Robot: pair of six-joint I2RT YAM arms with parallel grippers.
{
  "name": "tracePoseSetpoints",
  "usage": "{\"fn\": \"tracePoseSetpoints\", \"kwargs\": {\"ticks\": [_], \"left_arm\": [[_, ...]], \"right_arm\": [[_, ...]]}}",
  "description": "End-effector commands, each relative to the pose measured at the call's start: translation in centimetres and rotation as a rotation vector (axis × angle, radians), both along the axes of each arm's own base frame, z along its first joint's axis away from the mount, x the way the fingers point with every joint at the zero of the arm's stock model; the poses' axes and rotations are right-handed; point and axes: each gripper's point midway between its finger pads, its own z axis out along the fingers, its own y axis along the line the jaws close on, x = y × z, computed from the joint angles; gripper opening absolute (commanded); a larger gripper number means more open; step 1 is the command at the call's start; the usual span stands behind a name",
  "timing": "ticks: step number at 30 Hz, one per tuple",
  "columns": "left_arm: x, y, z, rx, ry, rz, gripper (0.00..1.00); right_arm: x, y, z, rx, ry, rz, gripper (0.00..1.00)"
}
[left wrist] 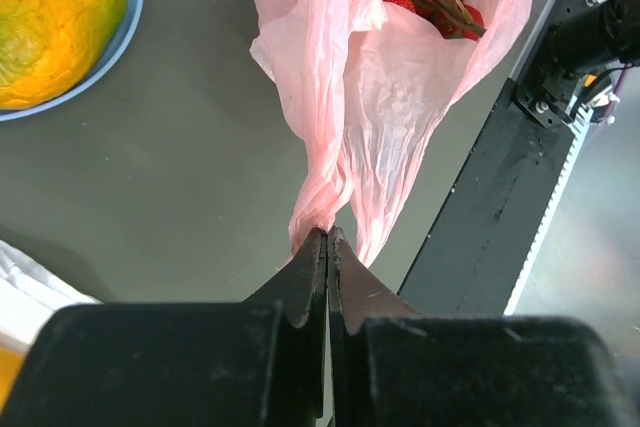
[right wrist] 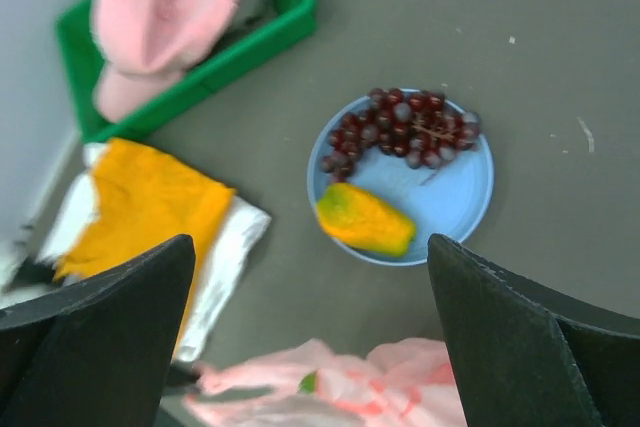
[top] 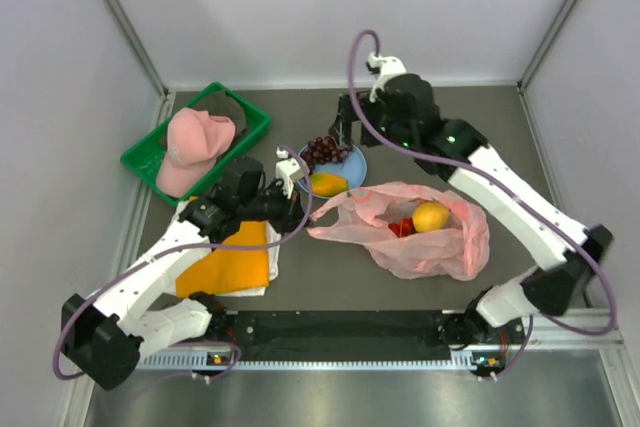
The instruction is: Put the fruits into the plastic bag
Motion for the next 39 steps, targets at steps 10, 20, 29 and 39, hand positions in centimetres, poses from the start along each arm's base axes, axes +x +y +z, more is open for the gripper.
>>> {"fn": "tracePoseSetpoints", "kwargs": {"ticks": [10, 20, 29, 39], "left_arm": [[-0.7, 0.2, 0.5, -0.025, -0.036, -0.017, 0.00], [-1.0, 0.1, 0.6, -0.040, -0.016, -0.014, 0.00], [-0.8, 0.1, 0.3, -0.026, -0.006, -0.007, 0.00], [-0.9, 0.2, 0.4, -0.031, -0.013, -0.009, 0.00]], "right_arm": [[8.3, 4.1, -9.8, -0.215, 0.163, 0.168, 0.99], [7.0, 5.6, -17.0, -0.367, 0.181, 0.435, 0.99], [5.3, 7.8, -20.6, -0.421, 0.179, 0.529, 0.98], [6.4, 8.1, -23.7, -0.460, 0.204, 0.464, 0.92]]}}
